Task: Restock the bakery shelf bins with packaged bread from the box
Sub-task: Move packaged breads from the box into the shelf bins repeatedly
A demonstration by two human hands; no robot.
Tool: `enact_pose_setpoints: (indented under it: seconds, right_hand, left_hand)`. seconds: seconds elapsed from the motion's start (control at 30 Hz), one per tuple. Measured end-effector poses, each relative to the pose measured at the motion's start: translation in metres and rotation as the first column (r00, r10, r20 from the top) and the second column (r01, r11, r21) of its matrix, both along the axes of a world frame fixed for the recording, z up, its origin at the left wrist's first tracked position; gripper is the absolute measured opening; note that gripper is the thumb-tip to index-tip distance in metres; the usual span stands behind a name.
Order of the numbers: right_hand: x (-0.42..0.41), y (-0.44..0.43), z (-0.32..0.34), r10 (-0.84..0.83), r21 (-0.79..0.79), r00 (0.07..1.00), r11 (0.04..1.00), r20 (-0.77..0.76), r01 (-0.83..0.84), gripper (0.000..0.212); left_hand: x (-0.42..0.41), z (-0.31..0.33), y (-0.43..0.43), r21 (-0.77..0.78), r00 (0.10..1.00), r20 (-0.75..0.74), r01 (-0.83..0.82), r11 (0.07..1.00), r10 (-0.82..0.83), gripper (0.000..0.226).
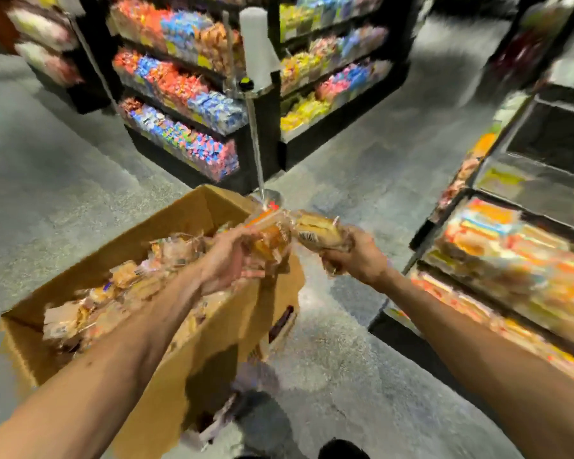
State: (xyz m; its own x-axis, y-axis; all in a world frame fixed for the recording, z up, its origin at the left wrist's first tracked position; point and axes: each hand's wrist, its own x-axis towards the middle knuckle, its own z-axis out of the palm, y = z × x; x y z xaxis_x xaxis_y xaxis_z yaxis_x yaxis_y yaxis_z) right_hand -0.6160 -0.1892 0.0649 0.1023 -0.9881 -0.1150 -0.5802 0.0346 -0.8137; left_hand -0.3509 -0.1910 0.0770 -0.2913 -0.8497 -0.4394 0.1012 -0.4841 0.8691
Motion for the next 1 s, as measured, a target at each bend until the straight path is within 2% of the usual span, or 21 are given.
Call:
enact_pose_setpoints:
  seconds: [0.1, 0.2, 0.27, 0.37, 0.53, 0.6, 0.73, 0.8, 0.9, 1.0]
  right_hand:
    - [-0.104, 0.028, -0.001, -0.100, -0.067, 0.994, 0.993, -0.044, 0.097, 0.052]
    - [-0.203, 0.079, 0.013, -0.248, -0.135, 0.959, 0.964, -0.135, 0.230, 0.047]
    - [-0.269, 0.115, 0.019, -0.322, -0.161, 0.925, 0.943, -0.204, 0.292, 0.044]
    - [-0.359, 0.171, 0.027, -0.425, -0.205, 0.862, 0.902, -0.276, 0.379, 0.054]
    - [-0.477, 0.264, 0.034, -0.577, -0.200, 0.758, 0.817, -0.304, 0.541, 0.057]
    - [-0.514, 0.297, 0.036, -0.629, -0.203, 0.717, 0.776, -0.299, 0.597, 0.055]
    - [-0.570, 0.350, 0.036, -0.724, -0.223, 0.622, 0.686, -0.296, 0.693, 0.059]
    - [-0.595, 0.369, 0.033, -0.754, -0.230, 0.587, 0.652, -0.295, 0.722, 0.060]
    - [-0.636, 0.389, 0.027, -0.768, -0.224, 0.553, 0.630, -0.322, 0.744, 0.060]
    - [-0.682, 0.399, 0.025, -0.797, -0.220, 0.506, 0.586, -0.331, 0.779, 0.059]
  left_hand:
    - [-0.103, 0.012, -0.005, -0.041, 0.981, 0.051, 0.188, 0.981, -0.185, 0.064]
    - [-0.218, 0.016, 0.004, -0.085, 0.939, 0.163, 0.318, 0.944, -0.302, 0.098]
    - [-0.297, 0.024, 0.025, -0.122, 0.920, 0.212, 0.360, 0.925, -0.330, 0.101]
    - [-0.403, 0.025, 0.054, -0.163, 0.887, 0.252, 0.434, 0.886, -0.388, 0.099]
    - [-0.539, 0.033, 0.089, -0.282, 0.703, 0.450, 0.697, 0.659, -0.551, 0.093]
    - [-0.587, 0.042, 0.106, -0.327, 0.623, 0.535, 0.776, 0.540, -0.570, 0.082]
    - [-0.666, 0.052, 0.128, -0.324, 0.507, 0.575, 0.862, 0.390, -0.642, 0.062]
    - [-0.701, 0.051, 0.130, -0.344, 0.448, 0.639, 0.893, 0.289, -0.625, 0.066]
    - [-0.750, 0.053, 0.131, -0.366, 0.376, 0.688, 0.918, 0.151, -0.621, 0.050]
    - [-0.803, 0.054, 0.126, -0.425, 0.361, 0.763, 0.905, 0.005, -0.537, 0.066]
